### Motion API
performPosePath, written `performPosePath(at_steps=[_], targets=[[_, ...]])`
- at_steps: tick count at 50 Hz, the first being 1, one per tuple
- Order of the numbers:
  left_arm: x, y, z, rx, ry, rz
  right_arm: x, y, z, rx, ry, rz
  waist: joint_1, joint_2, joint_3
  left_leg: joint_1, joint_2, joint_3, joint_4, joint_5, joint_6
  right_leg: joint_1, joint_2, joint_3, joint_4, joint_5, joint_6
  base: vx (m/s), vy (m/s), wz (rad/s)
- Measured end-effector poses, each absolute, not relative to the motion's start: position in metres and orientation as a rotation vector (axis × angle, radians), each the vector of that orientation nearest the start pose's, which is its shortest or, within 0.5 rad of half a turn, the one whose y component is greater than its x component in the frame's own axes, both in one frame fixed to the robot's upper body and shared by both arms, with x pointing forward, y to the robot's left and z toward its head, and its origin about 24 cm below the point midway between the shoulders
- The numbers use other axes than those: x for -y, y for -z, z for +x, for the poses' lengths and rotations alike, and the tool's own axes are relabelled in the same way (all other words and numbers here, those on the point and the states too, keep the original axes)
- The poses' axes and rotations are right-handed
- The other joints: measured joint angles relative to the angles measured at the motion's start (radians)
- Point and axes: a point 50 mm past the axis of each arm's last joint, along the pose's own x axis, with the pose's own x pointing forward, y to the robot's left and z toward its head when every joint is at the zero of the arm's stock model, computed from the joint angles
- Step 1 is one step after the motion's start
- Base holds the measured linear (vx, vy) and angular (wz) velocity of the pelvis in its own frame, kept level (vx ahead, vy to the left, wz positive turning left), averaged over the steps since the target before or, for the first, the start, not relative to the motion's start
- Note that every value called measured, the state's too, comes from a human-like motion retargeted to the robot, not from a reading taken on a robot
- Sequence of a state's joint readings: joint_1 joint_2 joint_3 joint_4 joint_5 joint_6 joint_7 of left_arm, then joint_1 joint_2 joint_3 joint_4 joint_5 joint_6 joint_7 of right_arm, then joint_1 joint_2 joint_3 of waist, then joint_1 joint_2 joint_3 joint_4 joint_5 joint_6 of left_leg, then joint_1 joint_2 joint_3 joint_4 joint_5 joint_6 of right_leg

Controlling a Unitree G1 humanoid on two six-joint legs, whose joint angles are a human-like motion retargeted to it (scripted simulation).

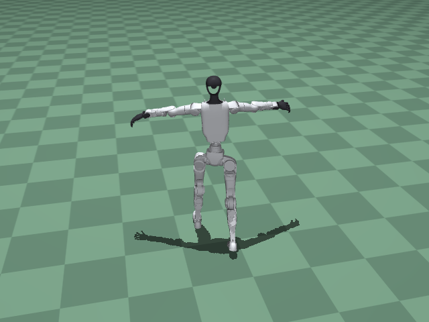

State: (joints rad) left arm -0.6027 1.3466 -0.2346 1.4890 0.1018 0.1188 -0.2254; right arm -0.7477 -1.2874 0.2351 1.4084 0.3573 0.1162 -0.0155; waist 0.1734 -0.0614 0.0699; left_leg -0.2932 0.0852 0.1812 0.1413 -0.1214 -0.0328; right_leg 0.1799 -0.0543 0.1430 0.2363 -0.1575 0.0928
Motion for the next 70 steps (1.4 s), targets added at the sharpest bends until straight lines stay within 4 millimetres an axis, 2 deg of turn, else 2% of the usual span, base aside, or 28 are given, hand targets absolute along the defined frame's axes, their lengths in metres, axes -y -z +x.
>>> performPosePath(at_steps=[3,5,7,10,13,15,18,21,23,25,28,33,35,38,40,42,45,48,50,51,53,55,58,60,63,65,68,70], targets=[[-0.533,-0.195,0.145,-1.032,-0.835,0.92,0.517,-0.216,0.193,-0.478,1.051,-0.562,-0.035,-0.061,0.064,-0.129,-0.06,-0.038,0.476,-0.252,0.082,0.018,-0.07,-0.107,-0.15,-0.207,-0.029,-1.34,-0.44,0.58],[-0.534,-0.215,0.146,-1.006,-0.89,0.96,0.515,-0.228,0.198,-0.411,1.08,-0.56,-0.045,-0.062,0.117,-0.164,-0.015,-0.014,0.797,-0.401,0.144,-0.042,-0.047,-0.099,-0.129,-0.303,-0.086,-1.27,-0.39,-0.05],[-0.535,-0.221,0.144,-1.014,-0.928,0.999,0.512,-0.225,0.205,-0.395,1.091,-0.583,-0.075,-0.059,0.128,-0.116,0.02,0.012,0.915,-0.456,0.177,-0.151,-0.011,-0.093,-0.06,-0.295,-0.117,-1.17,-0.37,0.04],[-0.534,-0.209,0.148,-1.021,-0.938,0.998,0.506,-0.188,0.208,-0.509,1.079,-0.582,-0.179,-0.072,0.086,0.017,-0.038,-0.016,0.802,-0.403,0.152,-0.262,0.014,-0.14,-0.128,-0.084,-0.071,-1.07,-0.34,0.92],[-0.529,-0.196,0.156,-1.035,-0.847,0.99,0.5,-0.133,0.196,-0.737,0.965,-0.557,-0.295,-0.096,0.018,0.178,-0.109,-0.045,0.524,-0.231,0.11,-0.334,0.01,-0.162,-0.254,0.18,0.011,-1.08,-0.24,1.35],[-0.527,-0.197,0.162,-1.027,-0.809,1.0,0.498,-0.114,0.188,-0.812,0.917,-0.547,-0.346,-0.09,-0.01,0.27,-0.114,-0.035,0.365,-0.12,0.096,-0.376,0.009,-0.171,-0.261,0.22,0.039,-1.15,-0.12,0.97],[-0.527,-0.209,0.166,-0.985,-0.826,1.019,0.504,-0.134,0.19,-0.727,0.953,-0.572,-0.358,-0.024,-0.009,0.379,-0.072,0.022,0.165,-0.138,0.08,-0.4,0.029,-0.231,-0.12,0.036,0.005,-1.22,-0.01,0.15],[-0.528,-0.234,0.165,-0.977,-0.838,1.073,0.511,-0.192,0.2,-0.554,0.992,-0.6,-0.319,0.065,0.026,0.39,-0.004,0.072,0.051,-0.362,0.062,-0.465,0.018,-0.324,0.274,-0.232,-0.039,-1.23,0.03,-0.53],[-0.529,-0.252,0.163,-0.993,-0.866,1.131,0.513,-0.227,0.203,-0.467,1.024,-0.616,-0.295,0.066,0.048,0.303,-0.003,0.062,0.126,-0.481,0.104,-0.485,-0.05,-0.331,0.532,-0.358,-0.069,-1.14,-0.07,-0.21],[-0.529,-0.265,0.162,-0.99,-0.915,1.177,0.513,-0.246,0.203,-0.413,1.067,-0.636,-0.264,0.04,0.062,0.183,-0.016,0.062,0.255,-0.516,0.138,-0.45,-0.089,-0.271,0.642,-0.414,-0.084,-1.06,-0.16,-0.11],[-0.527,-0.258,0.169,-0.964,-0.945,1.195,0.508,-0.239,0.213,-0.411,1.079,-0.66,-0.159,0.011,0.053,0.102,-0.008,0.108,0.241,-0.393,0.103,-0.326,-0.082,-0.166,0.539,-0.347,-0.063,-0.95,-0.25,-0.78],[-0.522,-0.202,0.177,-1.013,-0.846,1.09,0.497,-0.202,0.227,-0.483,0.996,-0.618,-0.046,0.011,-0.006,0.045,0.028,0.143,0.004,-0.007,0.037,-0.132,-0.018,-0.041,0.148,-0.096,-0.027,-0.96,-0.41,-0.46],[-0.519,-0.186,0.18,-1.013,-0.813,1.061,0.498,-0.201,0.226,-0.483,0.993,-0.618,-0.035,0.004,-0.006,0.018,0.015,0.128,-0.034,0.06,0.021,-0.088,-0.025,-0.021,0.022,0.011,-0.015,-1.1,-0.43,0.35],[-0.515,-0.193,0.191,-0.954,-0.805,1.074,0.504,-0.222,0.219,-0.438,1.055,-0.631,-0.051,-0.041,0.023,-0.059,-0.03,0.099,0.191,-0.067,0.07,-0.07,-0.111,-0.138,-0.102,-0.008,-0.006,-1.17,-0.4,0.8],[-0.515,-0.22,0.196,-0.897,-0.837,1.119,0.506,-0.237,0.215,-0.392,1.107,-0.625,-0.071,-0.078,0.049,-0.15,-0.028,0.088,0.54,-0.228,0.115,-0.081,-0.148,-0.234,-0.157,-0.146,-0.008,-1.12,-0.39,0.75],[-0.516,-0.252,0.195,-0.846,-0.909,1.194,0.505,-0.238,0.217,-0.358,1.142,-0.616,-0.086,-0.092,0.065,-0.186,0.023,0.088,0.862,-0.353,0.15,-0.122,-0.122,-0.275,-0.175,-0.246,-0.032,-1.0,-0.38,0.32],[-0.515,-0.276,0.194,-0.808,-0.973,1.308,0.497,-0.204,0.228,-0.403,1.112,-0.621,-0.13,-0.08,0.059,-0.068,0.026,0.053,1.008,-0.376,0.156,-0.218,-0.048,-0.289,-0.117,-0.233,-0.079,-0.85,-0.35,0.42],[-0.511,-0.266,0.204,-0.816,-0.925,1.348,0.485,-0.144,0.229,-0.557,0.975,-0.598,-0.241,-0.022,0.009,0.147,0.049,0.071,0.83,-0.171,0.103,-0.351,0.002,-0.483,0.035,-0.094,-0.085,-0.77,-0.28,1.47],[-0.507,-0.258,0.213,-0.824,-0.883,1.336,0.479,-0.119,0.227,-0.631,0.907,-0.572,-0.332,0.041,-0.033,0.279,0.141,0.192,0.674,-0.018,0.064,-0.446,-0.012,-0.694,0.157,-0.049,-0.096,-0.79,-0.17,2.23],[-0.504,-0.257,0.219,-0.814,-0.862,1.338,0.477,-0.114,0.227,-0.642,0.886,-0.575,-0.377,0.073,-0.052,0.339,0.187,0.278,0.59,-0.016,0.04,-0.49,-0.033,-0.765,0.22,-0.061,-0.105,-0.83,-0.06,2.4],[-0.494,-0.261,0.234,-0.784,-0.819,1.341,0.474,-0.121,0.235,-0.613,0.848,-0.629,-0.459,0.102,-0.068,0.47,0.175,0.41,0.371,-0.122,-0.007,-0.603,-0.157,-0.796,0.449,-0.148,-0.111,-0.89,0.08,2.34],[-0.479,-0.279,0.254,-0.688,-0.788,1.389,0.467,-0.139,0.253,-0.529,0.83,-0.709,-0.505,0.107,-0.044,0.558,0.112,0.412,0.168,-0.344,-0.026,-0.707,-0.268,-0.693,0.663,-0.242,-0.101,-0.95,0.19,1.97],[-0.447,-0.321,0.283,-0.472,-0.757,1.515,0.444,-0.155,0.285,-0.41,0.799,-0.783,-0.505,0.102,0.044,0.545,0.071,0.281,0.127,-0.647,0.036,-0.787,-0.352,-0.485,0.841,-0.37,-0.077,-0.87,0.15,1.47],[-0.423,-0.346,0.295,-0.36,-0.723,1.614,0.421,-0.142,0.305,-0.398,0.733,-0.769,-0.444,0.085,0.089,0.465,0.077,0.226,0.238,-0.751,0.077,-0.805,-0.354,-0.366,0.878,-0.429,-0.086,-0.65,-0.05,0.56],[-0.399,-0.364,0.303,-0.267,-0.667,1.734,0.383,-0.093,0.32,-0.501,0.59,-0.703,-0.296,0.041,0.088,0.365,0.105,0.22,0.365,-0.732,0.059,-0.741,-0.305,-0.266,0.79,-0.499,-0.073,-0.32,-0.23,0.12],[-0.392,-0.364,0.304,-0.206,-0.65,1.746,0.361,-0.064,0.322,-0.55,0.533,-0.665,-0.219,0.02,0.045,0.344,0.111,0.202,0.307,-0.667,0.03,-0.651,-0.279,-0.282,0.639,-0.534,-0.04,-0.04,-0.33,0.7],[-0.4,-0.352,0.298,-0.247,-0.611,1.756,0.34,-0.048,0.327,-0.589,0.509,-0.67,-0.148,0.011,-0.054,0.318,0.129,0.135,0.158,-0.528,0.001,-0.55,-0.212,-0.316,0.414,-0.508,0.002,0.04,-0.4,1.36],[-0.413,-0.351,0.284,-0.246,-0.661,1.738,0.321,-0.056,0.342,-0.536,0.496,-0.722,-0.113,0.01,-0.099,0.3,0.147,0.08,0.083,-0.459,-0.007,-0.527,-0.147,-0.256,0.348,-0.481,0.005,0.0,-0.42,1.53]])
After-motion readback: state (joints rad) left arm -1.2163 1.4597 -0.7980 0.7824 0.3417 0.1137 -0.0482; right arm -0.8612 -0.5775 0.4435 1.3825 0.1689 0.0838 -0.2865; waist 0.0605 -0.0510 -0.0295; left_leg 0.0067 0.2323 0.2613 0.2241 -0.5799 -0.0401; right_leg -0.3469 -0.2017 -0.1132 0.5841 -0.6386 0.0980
